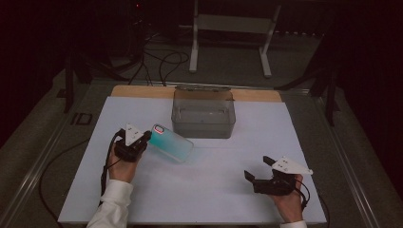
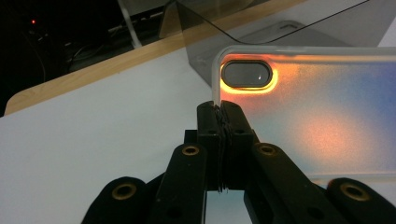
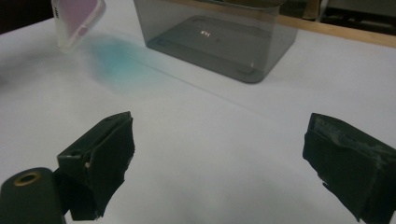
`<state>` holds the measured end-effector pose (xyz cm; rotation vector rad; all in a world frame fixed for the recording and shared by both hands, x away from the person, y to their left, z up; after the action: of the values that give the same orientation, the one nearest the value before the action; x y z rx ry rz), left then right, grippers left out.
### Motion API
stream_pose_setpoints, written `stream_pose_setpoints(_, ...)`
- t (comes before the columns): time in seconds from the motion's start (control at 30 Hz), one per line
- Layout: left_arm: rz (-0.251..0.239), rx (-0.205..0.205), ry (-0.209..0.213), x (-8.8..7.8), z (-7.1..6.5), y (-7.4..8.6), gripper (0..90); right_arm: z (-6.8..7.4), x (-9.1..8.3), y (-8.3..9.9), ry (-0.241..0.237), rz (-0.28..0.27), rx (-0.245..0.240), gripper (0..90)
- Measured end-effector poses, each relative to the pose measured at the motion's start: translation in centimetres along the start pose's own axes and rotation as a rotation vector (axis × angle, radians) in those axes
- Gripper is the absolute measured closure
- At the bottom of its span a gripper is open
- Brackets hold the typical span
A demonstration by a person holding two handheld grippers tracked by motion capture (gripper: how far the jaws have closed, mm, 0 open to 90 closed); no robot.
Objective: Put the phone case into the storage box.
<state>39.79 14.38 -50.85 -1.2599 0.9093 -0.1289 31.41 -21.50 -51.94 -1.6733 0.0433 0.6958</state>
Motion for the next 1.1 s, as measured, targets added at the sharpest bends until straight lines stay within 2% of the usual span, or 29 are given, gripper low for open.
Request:
stream_pose_setpoints(0.13,-0.003,0.012,-0.002,-0.3,0.1,-0.3,88.7,0.2,0.2,-0.7,-0.032,0.022,0.016,8.9)
stream_pose_setpoints(0.23,-0.017,0.019,-0.005,-0.8,0.1,-0.6,88.7,0.4,0.6,-1.4,-0.039,0.041,0.004,8.8)
stream_pose_setpoints(0.5,-0.038,0.040,0.006,-1.0,-0.5,-1.1,88.7,1.1,1.6,-4.5,-0.042,0.057,-0.061,8.9)
stream_pose_setpoints(0.8,-0.050,0.066,0.023,-1.1,-1.0,-1.5,88.7,3.6,3.2,-8.2,-0.079,0.081,-0.160,9.0)
stream_pose_setpoints(0.9,-0.057,0.069,0.026,-1.2,-1.1,-1.6,88.6,4.5,3.9,-8.9,-0.119,0.099,-0.152,11.0)
stream_pose_setpoints(1.0,-0.061,0.074,0.040,-1.3,-1.3,-1.7,88.6,5.1,4.5,-9.4,-0.135,0.109,-0.157,12.0)
stream_pose_setpoints(1.1,-0.059,0.089,0.048,-1.2,-1.6,-1.8,88.6,5.7,5.0,-9.8,-0.181,0.126,-0.137,12.9)
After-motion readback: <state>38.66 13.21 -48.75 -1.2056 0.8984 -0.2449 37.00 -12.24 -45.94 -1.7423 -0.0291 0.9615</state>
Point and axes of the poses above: each handheld gripper's, and its own axes: x roughly forward along the jaws, y roughly out of its underside, z roughly to its left, the point moved 10 cm from there along x, roughly forward along the jaws, and after that the axes turned 14 degrees about y, right-handed, at the moved point
